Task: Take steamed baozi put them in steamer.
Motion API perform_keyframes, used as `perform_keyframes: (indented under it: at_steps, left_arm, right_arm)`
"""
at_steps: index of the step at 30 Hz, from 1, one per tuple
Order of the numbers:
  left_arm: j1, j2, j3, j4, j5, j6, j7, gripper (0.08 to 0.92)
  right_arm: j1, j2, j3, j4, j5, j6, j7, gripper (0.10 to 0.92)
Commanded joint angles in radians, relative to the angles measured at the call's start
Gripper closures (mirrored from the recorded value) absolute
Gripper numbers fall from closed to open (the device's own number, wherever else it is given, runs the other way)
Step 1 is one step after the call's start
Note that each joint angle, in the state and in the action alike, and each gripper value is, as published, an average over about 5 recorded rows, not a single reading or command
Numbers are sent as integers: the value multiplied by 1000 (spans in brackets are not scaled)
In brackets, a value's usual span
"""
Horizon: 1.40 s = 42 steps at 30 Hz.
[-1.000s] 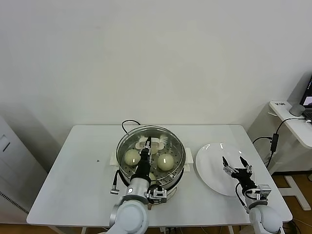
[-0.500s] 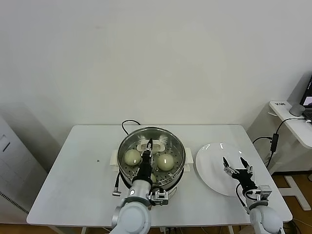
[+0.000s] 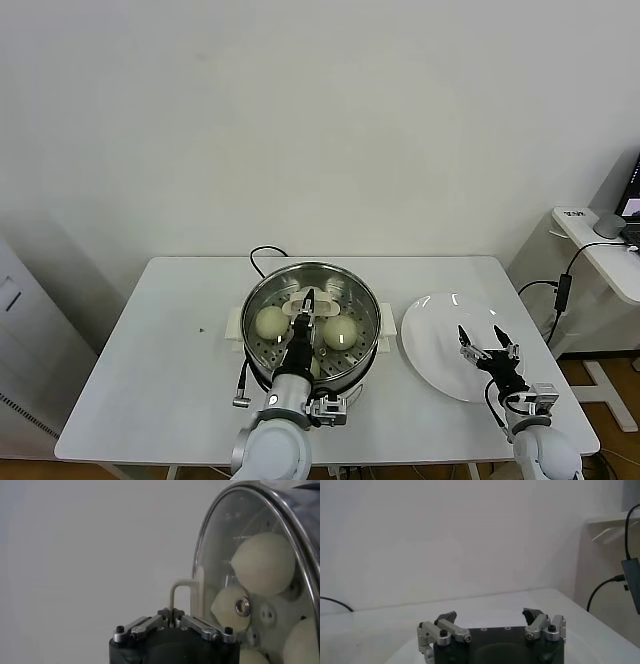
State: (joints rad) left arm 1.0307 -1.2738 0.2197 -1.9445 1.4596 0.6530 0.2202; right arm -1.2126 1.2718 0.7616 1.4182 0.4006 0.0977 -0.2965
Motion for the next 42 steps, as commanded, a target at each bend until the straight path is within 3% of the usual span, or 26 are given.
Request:
perform_keyframes:
  at_steps: [1, 6, 14, 17, 21, 24, 29, 35, 42]
  left_arm:
    - [21, 3, -10, 16, -56, -7, -99, 900]
    - [49, 24, -23, -66, -217, -16, -115, 834]
    - [117, 113, -197, -294, -664, -140, 73, 601]
    - [121, 149, -315, -346, -911, -216, 118, 514]
    - [109, 187, -479, -348, -1435, -340, 149, 402]
    - [110, 169, -600, -346, -1799, -369, 117, 315]
    - [143, 98, -814, -341, -2160, -345, -59, 197]
    - [217, 82, -980, -196, -2124, -327, -209, 177]
    - [250, 139, -911, 36, -1985, -345, -242, 177]
  right_arm:
    - [-3, -1, 5, 2, 2, 3, -3, 203]
    - [-6, 1, 6, 0, 2, 5, -8, 203]
    - [-7, 1, 6, 1, 4, 7, -14, 203]
    - [-7, 1, 6, 2, 6, 8, -20, 203]
    - [-6, 6, 5, 3, 12, 3, -40, 203]
    - [-5, 8, 0, 8, 25, -11, -31, 203]
    - [-6, -4, -5, 32, 35, -2, -2, 203]
    - [-15, -27, 13, 76, 10, -6, 21, 203]
    - [-78, -27, 79, 158, -6, -60, 25, 203]
